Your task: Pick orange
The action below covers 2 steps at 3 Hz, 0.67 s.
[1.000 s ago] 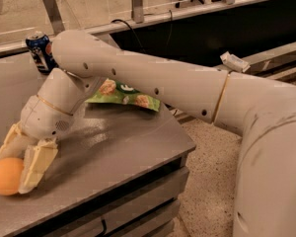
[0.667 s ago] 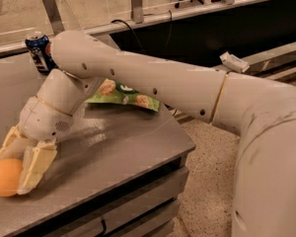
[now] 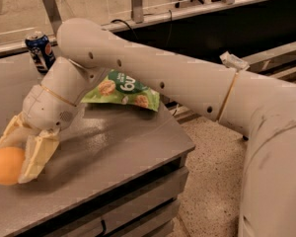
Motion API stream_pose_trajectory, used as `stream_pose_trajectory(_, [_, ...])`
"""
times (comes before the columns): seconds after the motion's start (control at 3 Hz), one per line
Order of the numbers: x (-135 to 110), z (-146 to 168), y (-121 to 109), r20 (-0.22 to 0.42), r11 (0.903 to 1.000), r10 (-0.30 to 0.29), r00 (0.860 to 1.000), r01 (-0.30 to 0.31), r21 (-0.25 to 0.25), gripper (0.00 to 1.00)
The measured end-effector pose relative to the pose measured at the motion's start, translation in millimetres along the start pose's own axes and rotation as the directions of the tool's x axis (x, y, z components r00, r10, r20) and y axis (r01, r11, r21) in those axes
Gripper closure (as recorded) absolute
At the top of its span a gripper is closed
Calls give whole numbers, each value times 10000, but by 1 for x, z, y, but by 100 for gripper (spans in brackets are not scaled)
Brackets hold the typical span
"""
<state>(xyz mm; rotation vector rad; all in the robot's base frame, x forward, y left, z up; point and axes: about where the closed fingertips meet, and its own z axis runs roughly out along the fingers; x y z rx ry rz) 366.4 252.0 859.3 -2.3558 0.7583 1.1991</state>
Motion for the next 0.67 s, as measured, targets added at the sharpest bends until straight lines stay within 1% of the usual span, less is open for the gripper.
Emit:
stream_pose_trajectory(0.33, [-10, -23, 4, -242, 9994, -159, 9996, 166, 295, 100])
stream_pose_trajectory(0.67, [-10, -23, 4, -242, 9994, -159, 9996, 167, 294, 100])
